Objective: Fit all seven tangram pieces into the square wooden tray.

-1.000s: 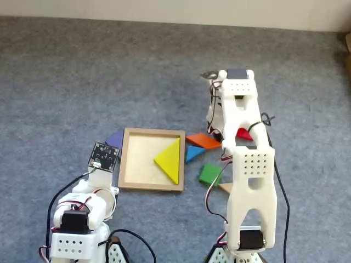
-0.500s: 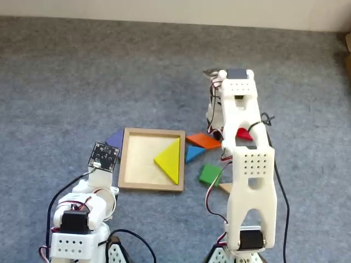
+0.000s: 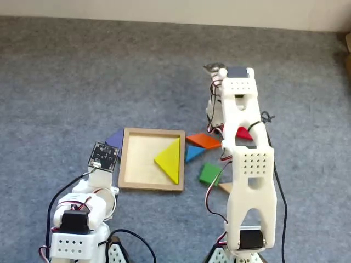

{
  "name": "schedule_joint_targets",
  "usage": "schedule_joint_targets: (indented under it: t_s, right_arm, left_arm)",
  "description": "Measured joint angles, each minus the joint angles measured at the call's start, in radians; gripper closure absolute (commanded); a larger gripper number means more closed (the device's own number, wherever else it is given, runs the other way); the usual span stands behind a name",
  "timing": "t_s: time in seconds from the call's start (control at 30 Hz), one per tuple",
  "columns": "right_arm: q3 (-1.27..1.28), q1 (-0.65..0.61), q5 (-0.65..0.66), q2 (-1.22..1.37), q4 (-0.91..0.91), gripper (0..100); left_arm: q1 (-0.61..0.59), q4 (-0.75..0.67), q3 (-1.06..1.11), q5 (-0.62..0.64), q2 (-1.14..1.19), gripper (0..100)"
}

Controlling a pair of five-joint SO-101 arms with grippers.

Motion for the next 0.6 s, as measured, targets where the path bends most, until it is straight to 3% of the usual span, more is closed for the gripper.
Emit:
schedule_joint_targets:
  t_s: [0.6]
  right_arm:
    - [-0.021,0.002,0.041,0.002,0.031,63.8]
  left_arm:
    - [0.000,0.000,0.000,0.000,0.000,95]
